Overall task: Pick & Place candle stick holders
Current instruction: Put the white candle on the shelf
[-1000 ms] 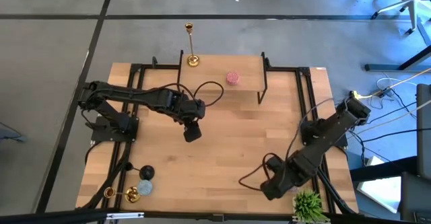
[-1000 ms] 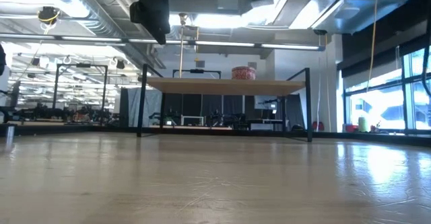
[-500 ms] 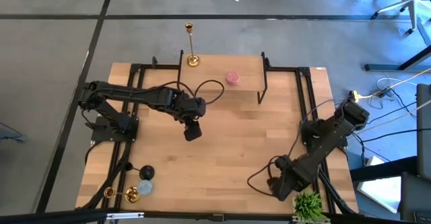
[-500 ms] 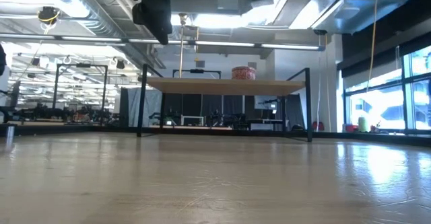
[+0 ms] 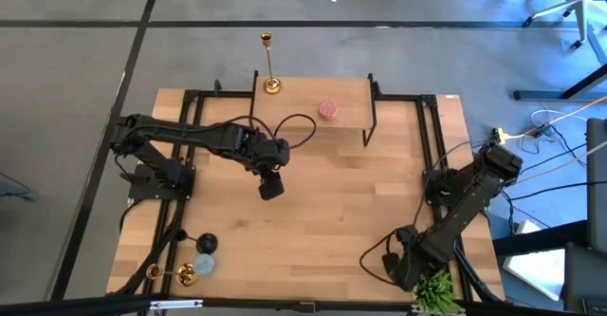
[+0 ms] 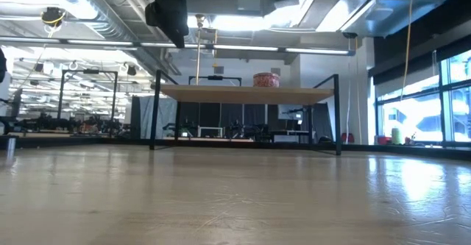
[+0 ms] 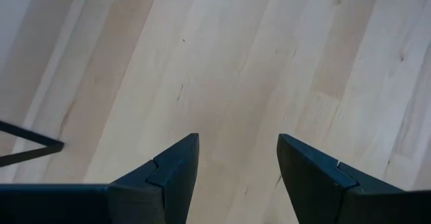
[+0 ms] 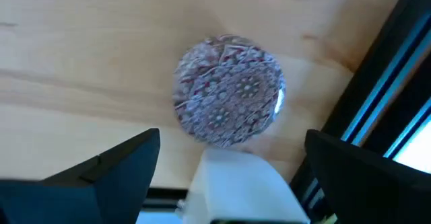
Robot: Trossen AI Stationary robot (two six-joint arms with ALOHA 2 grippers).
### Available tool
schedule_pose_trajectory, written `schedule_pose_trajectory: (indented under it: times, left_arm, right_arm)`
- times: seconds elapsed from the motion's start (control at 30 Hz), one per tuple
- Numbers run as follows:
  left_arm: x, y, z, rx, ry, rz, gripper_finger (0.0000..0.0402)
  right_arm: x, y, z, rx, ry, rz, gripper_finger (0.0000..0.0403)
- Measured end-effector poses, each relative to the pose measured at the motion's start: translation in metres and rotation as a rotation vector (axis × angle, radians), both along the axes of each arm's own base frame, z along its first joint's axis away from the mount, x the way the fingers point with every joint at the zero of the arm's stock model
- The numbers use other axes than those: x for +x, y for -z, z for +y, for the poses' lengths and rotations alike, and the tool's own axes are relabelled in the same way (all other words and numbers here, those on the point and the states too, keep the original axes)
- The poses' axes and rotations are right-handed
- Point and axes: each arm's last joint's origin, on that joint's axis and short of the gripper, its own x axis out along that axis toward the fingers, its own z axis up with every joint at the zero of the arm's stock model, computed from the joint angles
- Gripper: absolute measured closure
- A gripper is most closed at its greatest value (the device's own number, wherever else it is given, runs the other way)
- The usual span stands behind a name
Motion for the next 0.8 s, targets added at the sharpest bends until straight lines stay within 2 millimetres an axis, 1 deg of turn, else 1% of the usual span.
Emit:
schedule_pose_trajectory:
  times: [0.4, 0.5, 0.7, 0.8]
  left_arm:
    - [0.000, 0.000, 0.002, 0.000, -0.009, 0.001, 0.0203]
    - [0.000, 0.000, 0.002, -0.002, -0.015, 0.001, 0.0203]
    - [0.000, 0.000, 0.002, -0.003, -0.017, 0.002, 0.0203]
    - [0.000, 0.000, 0.002, 0.001, -0.019, 0.002, 0.0203]
  right_arm:
    - [-0.006, 0.033, -0.008, 0.008, 0.022, -0.039, 0.0028]
    - [-0.006, 0.034, -0.008, 0.022, -0.012, -0.049, 0.0028]
    - [0.002, 0.033, 0.001, 0.134, -0.084, -0.144, 0.0028]
    - [0.002, 0.034, 0.001, 0.125, -0.090, -0.136, 0.0028]
